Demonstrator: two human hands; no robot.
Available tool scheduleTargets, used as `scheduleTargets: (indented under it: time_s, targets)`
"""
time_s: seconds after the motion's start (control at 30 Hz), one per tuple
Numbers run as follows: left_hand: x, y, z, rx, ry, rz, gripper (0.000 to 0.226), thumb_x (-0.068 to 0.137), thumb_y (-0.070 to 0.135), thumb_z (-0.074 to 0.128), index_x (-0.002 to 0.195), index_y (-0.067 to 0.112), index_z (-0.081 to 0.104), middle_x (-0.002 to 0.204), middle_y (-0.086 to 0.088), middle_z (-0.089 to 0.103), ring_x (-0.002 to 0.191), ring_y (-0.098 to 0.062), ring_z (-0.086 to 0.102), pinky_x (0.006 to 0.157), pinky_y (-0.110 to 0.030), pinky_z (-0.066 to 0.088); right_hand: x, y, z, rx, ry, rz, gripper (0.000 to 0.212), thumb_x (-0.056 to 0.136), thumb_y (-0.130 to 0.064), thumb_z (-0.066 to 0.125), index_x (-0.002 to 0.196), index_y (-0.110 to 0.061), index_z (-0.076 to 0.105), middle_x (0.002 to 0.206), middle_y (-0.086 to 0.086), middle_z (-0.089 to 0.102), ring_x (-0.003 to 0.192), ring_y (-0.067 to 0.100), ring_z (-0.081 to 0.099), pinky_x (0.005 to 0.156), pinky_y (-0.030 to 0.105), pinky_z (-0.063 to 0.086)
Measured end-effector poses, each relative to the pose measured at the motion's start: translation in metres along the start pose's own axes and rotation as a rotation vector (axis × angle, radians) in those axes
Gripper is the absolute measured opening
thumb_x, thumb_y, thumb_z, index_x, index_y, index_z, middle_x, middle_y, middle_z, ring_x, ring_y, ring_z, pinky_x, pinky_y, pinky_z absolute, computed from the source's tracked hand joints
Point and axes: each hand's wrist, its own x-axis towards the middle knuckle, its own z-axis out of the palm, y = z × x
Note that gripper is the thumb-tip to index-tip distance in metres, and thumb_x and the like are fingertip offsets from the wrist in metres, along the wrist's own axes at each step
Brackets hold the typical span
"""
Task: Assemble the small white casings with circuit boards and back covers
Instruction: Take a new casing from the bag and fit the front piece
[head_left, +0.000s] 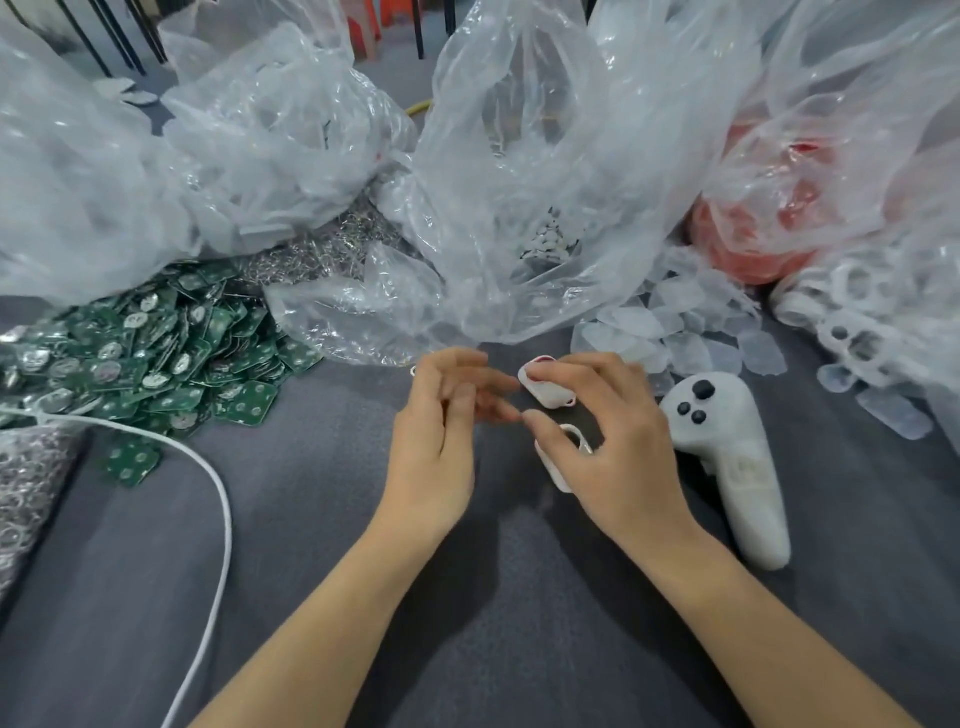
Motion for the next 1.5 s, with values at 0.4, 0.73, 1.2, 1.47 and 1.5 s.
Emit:
scheduleTargets:
  time_s: [0.4, 0.73, 1.2, 1.47, 1.5]
  targets:
    - [-0.006, 0.007, 0.002, -0.306, -0.249, -0.12, 0.055, 0.096, 0.006, 0.031, 0.144, 0.033, 0.024, 0.131, -0.008, 0.061, 0.107, -0.012, 0.064, 0.078, -0.014, 0.048, -0.001, -0.004, 0.004, 0.038, -0.06, -0.205, 0.015, 0.079, -0.012, 0.075, 0.092, -0.006, 0.072, 0.089, -0.003, 0.068, 0.084, 0.022, 0.055, 0.078, 0.031, 0.049]
    - [-0.005, 0.007, 0.005, -0.196, -0.097, -0.169, 0.018, 0.086, 0.024, 0.06, 0.085, 0.008, 0.068, 0.075, -0.005, 0.074, 0.07, -0.016, 0.072, 0.065, -0.02, 0.055, 0.007, 0.007, -0.009, 0.117, -0.128, 0.057, 0.013, 0.085, -0.02, 0.064, 0.081, -0.008, 0.068, 0.073, -0.005, 0.06, 0.067, 0.004, 0.046, 0.065, 0.013, 0.037]
    - [-0.007, 0.006, 0.004, 0.106, -0.111, -0.179, 0.038, 0.075, 0.029, 0.079, 0.106, 0.036, 0.058, 0.096, 0.011, 0.07, 0.09, -0.002, 0.066, 0.08, -0.013, 0.048, 0.015, 0.014, -0.025, 0.138, -0.196, 0.053, 0.027, 0.075, -0.006, 0.079, 0.1, -0.008, 0.07, 0.09, 0.001, 0.071, 0.08, 0.007, 0.064, 0.08, 0.014, 0.049]
    - [-0.012, 0.006, 0.007, 0.658, -0.369, 0.017, 0.106, 0.069, 0.045, 0.078, 0.143, 0.047, 0.002, 0.116, 0.035, 0.053, 0.116, 0.003, 0.04, 0.101, -0.007, 0.014, 0.014, 0.031, -0.042, 0.091, -0.403, 0.196, 0.025, 0.074, -0.011, 0.079, 0.097, -0.018, 0.072, 0.089, -0.008, 0.063, 0.081, 0.004, 0.059, 0.076, 0.015, 0.046]
    - [-0.011, 0.005, 0.006, 0.655, -0.374, 0.027, 0.103, 0.071, 0.042, 0.078, 0.148, 0.039, 0.009, 0.116, 0.045, 0.047, 0.117, 0.005, 0.04, 0.104, -0.011, 0.015, 0.013, 0.03, -0.041, 0.103, -0.421, 0.213, 0.025, 0.074, -0.012, 0.079, 0.097, -0.018, 0.072, 0.088, -0.008, 0.062, 0.08, 0.004, 0.059, 0.075, 0.015, 0.046]
